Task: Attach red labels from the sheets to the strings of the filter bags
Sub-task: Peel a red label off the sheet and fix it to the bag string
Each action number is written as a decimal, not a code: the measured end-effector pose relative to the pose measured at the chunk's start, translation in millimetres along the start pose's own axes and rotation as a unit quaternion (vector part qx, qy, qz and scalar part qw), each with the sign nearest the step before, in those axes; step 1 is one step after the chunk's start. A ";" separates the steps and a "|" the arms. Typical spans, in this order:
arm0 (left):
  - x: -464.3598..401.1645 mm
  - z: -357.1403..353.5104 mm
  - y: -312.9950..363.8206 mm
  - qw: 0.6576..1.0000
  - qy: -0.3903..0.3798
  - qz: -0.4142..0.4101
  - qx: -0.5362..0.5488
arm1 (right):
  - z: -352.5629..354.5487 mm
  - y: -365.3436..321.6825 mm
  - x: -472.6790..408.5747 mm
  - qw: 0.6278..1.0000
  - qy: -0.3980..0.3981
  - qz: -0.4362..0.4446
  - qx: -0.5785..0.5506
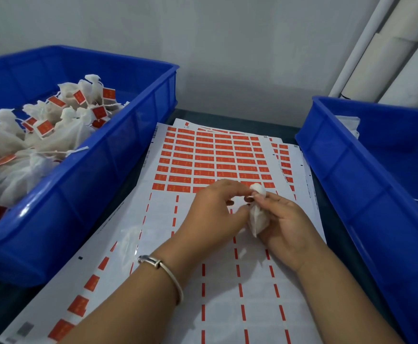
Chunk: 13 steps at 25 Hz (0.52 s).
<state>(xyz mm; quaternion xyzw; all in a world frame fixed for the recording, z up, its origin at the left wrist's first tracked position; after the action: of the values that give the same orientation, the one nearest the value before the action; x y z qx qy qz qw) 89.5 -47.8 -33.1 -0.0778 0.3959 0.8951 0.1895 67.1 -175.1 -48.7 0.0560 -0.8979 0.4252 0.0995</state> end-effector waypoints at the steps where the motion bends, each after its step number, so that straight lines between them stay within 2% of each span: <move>1: -0.2 -1.1 -0.6 1.000 0.011 -0.012 -0.024 | 0.7 0.4 -0.4 1.000 0.004 0.002 0.001; 4: -3.1 1.5 -5.2 0.998 0.051 0.005 -0.044 | 1.9 2.8 -0.7 0.999 0.016 0.010 0.029; 8: -3.8 3.9 -7.0 0.998 0.050 0.014 -0.045 | 2.1 3.1 -1.9 0.998 0.035 0.027 0.053; 13: -6.9 8.7 -12.9 0.995 0.065 0.071 -0.025 | 3.8 5.0 -3.6 0.992 0.053 0.036 0.112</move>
<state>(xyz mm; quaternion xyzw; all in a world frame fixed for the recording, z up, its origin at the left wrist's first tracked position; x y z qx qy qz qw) 101.1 -35.3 -34.0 -0.1125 0.3897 0.9088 0.0977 69.1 -174.8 -55.6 0.0121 -0.8393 0.5290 0.1247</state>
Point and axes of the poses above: each hand's wrist, its own x-axis away from the middle knuckle, its own z-axis out of the back of the hand, y = z × x, the point moved 3 cm from there along -x, towards the middle knuckle, and after that the axes turned 13 degrees about -x, right-handed, at the moved point
